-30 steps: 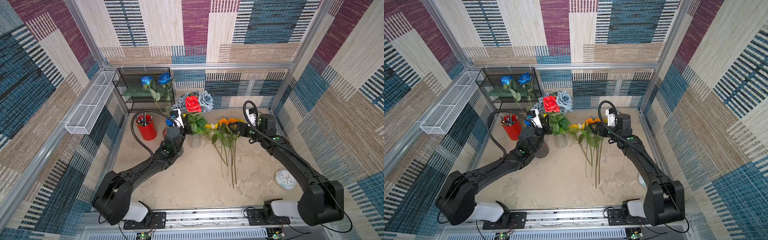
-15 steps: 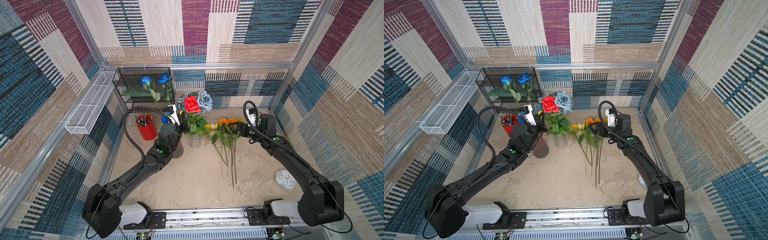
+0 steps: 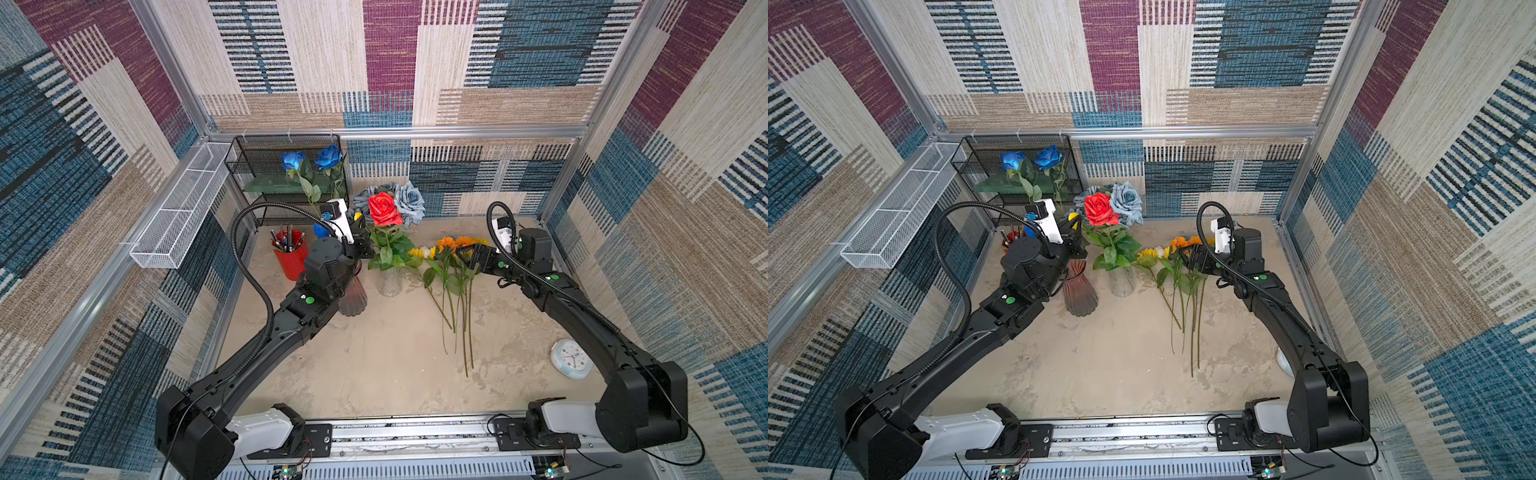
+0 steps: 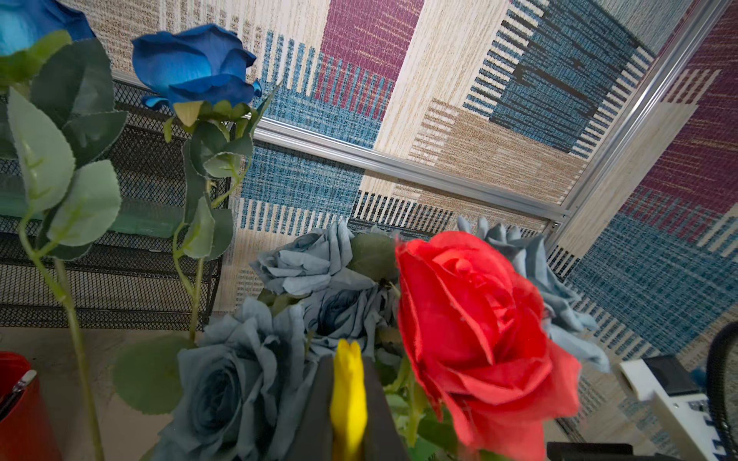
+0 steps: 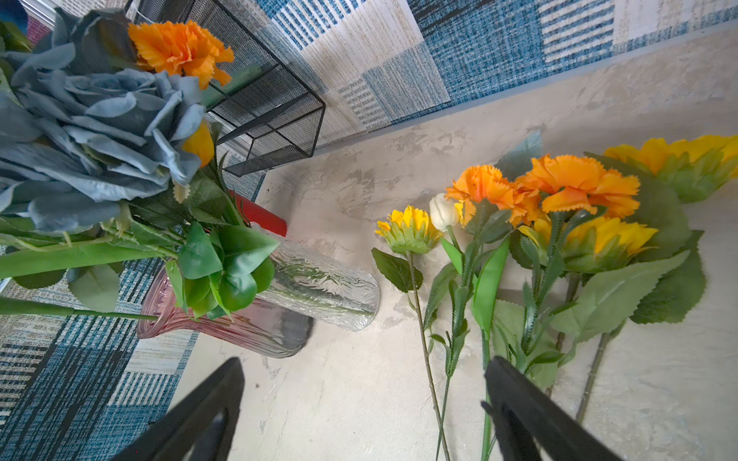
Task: Pick out yellow flowers from the vase
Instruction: Pick up the flower from the vase.
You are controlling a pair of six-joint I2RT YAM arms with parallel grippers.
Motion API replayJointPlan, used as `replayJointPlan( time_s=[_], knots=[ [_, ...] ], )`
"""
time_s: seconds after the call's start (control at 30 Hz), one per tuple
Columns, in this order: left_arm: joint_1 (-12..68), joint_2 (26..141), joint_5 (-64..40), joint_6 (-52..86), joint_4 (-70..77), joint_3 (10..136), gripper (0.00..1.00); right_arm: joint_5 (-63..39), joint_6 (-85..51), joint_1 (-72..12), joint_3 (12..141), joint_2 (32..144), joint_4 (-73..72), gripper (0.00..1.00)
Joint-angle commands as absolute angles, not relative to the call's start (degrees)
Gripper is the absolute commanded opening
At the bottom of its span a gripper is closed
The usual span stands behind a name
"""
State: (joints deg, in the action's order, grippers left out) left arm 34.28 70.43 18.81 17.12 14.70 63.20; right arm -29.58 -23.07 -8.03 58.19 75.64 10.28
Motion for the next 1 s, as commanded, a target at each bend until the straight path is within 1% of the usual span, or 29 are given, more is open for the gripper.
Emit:
replayJointPlan(
  time_s=[0.0, 0.37, 0.5, 0.7, 0.97],
  knots=[
    [34.2, 69.4, 17.3, 15.8, 12.6, 65.1, 0.09, -30.2, -23.0, -8.1, 58.2, 75.5, 8.9, 0.96],
    [34.2, 65.0, 15.3, 14.1, 5.5, 71.8, 0.09, -30.5, -22.7, -8.2, 58.4, 75.6, 8.7, 0.96],
    [33.8, 65.2, 15.5, 13.5, 6.4, 71.3, 0.09, -30.1, -22.8, -8.2, 58.4, 75.4, 8.8, 0.96],
    [31.8, 66.0, 13.4, 15.4, 11.7, 67.3, 0.09, -30.1, -22.6, -8.3, 58.5, 75.0, 9.4, 0.96],
    [30.8, 66.7, 11.3, 15.3, 9.2, 71.1, 0.09, -30.5, -22.6, -8.3, 58.8, 74.9, 9.4, 0.96]
  ],
)
